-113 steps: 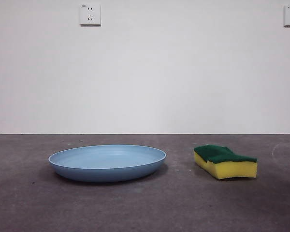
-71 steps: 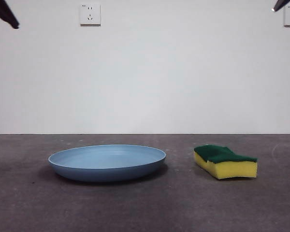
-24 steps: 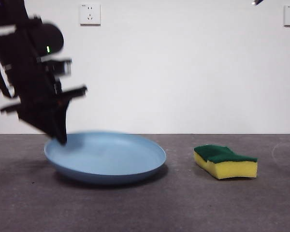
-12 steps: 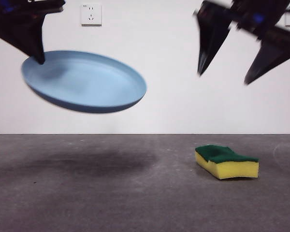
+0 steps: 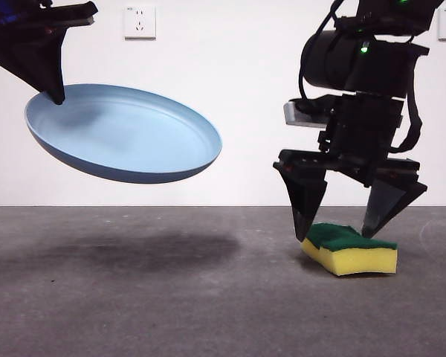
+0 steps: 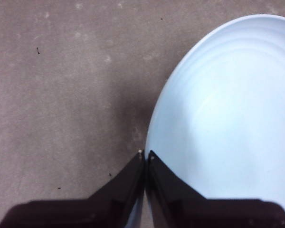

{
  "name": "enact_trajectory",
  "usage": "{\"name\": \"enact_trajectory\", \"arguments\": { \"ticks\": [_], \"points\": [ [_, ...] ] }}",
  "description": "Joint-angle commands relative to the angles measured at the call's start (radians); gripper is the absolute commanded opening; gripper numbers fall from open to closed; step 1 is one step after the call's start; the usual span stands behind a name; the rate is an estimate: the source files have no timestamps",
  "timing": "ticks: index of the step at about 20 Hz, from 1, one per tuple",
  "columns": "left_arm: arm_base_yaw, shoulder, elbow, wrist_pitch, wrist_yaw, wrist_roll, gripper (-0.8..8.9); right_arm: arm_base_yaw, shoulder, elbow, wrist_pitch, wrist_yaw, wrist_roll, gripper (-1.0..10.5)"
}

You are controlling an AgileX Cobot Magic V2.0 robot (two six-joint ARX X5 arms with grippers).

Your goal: Pick up the plate,pick up the cloth,clean the plate with the cloth

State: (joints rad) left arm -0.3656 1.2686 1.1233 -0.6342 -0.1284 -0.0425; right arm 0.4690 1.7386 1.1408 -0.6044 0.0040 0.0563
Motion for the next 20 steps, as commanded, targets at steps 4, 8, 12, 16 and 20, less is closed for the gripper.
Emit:
{"name": "enact_trajectory", "arguments": {
  "ticks": [4,8,12,16,20],
  "points": [
    [-0.002,0.002,-0.006,0.008,0.000,0.018,-0.08,-0.044,0.014,-0.001,0.005,-0.003,-0.025,4.3],
    [-0.002,0.002,-0.006,0.014,0.002,0.018,-0.08,-0.057,0.030,-0.001,0.005,-0.035,-0.037,4.3],
    [-0.002,0.003,-0.006,0.013,0.002,0.018,-0.08,-0.055,0.037,-0.001,0.007,-0.038,-0.036,3.7],
    [-0.002,0.003,-0.006,0.012,0.003,0.018,-0.08,-0.055,0.038,-0.001,0.006,-0.029,-0.040,1.5],
    [-0.002,0.003,-0.006,0.004,0.003,0.018,-0.08,-0.053,0.046,-0.001,0.003,-0.029,-0.054,-0.2]
  ]
}}
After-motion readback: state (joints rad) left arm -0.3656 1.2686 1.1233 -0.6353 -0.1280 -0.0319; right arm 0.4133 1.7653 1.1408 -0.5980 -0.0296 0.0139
